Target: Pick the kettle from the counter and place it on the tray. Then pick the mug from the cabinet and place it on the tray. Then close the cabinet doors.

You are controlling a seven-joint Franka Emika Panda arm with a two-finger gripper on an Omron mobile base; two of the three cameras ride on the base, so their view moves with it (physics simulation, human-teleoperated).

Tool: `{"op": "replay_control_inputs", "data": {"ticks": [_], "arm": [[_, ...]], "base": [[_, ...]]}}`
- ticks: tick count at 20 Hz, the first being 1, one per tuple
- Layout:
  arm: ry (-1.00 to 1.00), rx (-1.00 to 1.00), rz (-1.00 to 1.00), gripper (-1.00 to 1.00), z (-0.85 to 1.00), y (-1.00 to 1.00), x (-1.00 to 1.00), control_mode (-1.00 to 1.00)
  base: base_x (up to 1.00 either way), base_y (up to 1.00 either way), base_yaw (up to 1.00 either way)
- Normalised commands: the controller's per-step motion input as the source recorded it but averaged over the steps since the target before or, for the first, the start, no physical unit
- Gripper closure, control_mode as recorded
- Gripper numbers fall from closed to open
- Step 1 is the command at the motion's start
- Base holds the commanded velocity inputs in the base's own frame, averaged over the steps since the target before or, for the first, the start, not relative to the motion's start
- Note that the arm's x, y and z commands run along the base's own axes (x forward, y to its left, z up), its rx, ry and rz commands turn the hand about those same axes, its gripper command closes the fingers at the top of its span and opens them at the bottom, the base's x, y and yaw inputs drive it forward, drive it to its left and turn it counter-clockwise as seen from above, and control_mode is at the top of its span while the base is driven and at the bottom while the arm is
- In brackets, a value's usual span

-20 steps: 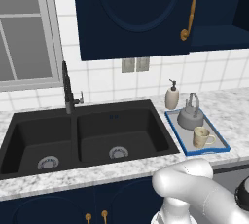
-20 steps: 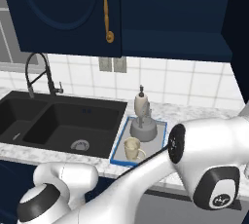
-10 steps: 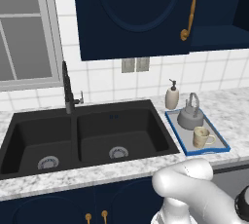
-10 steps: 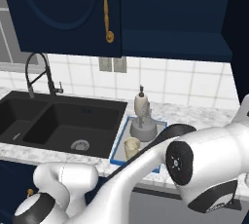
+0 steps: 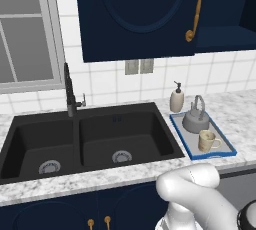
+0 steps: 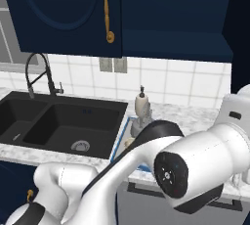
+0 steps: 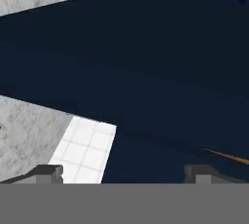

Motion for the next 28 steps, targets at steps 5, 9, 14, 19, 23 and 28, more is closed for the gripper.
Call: {"op": "replay_control_inputs", "data": {"ticks": [5,9,14,19,23,28], "arm": [[0.0,-0.01,0.1,-1.0,0.08,0.42,0.27,-1.0],[0.0,-0.01,0.09,-1.0,0.02,0.5,0.16,-1.0],[0.0,-0.03,0.1,-1.0,0.01,0.48,0.32,-1.0],[0.0,0.0,0.12,-1.0,0.02,0.41,0.55,-1.0],[0.0,-0.02,0.12,-1.0,0.0,0.57,0.53,-1.0],[0.01,0.0,0.15,-1.0,0.0,0.56,0.69,-1.0]], "base": [[0.0,0.0,0.0],[0.0,0.0,0.0],[0.0,0.0,0.0],[0.0,0.0,0.0],[0.0,0.0,0.0],[0.0,0.0,0.0]]}}
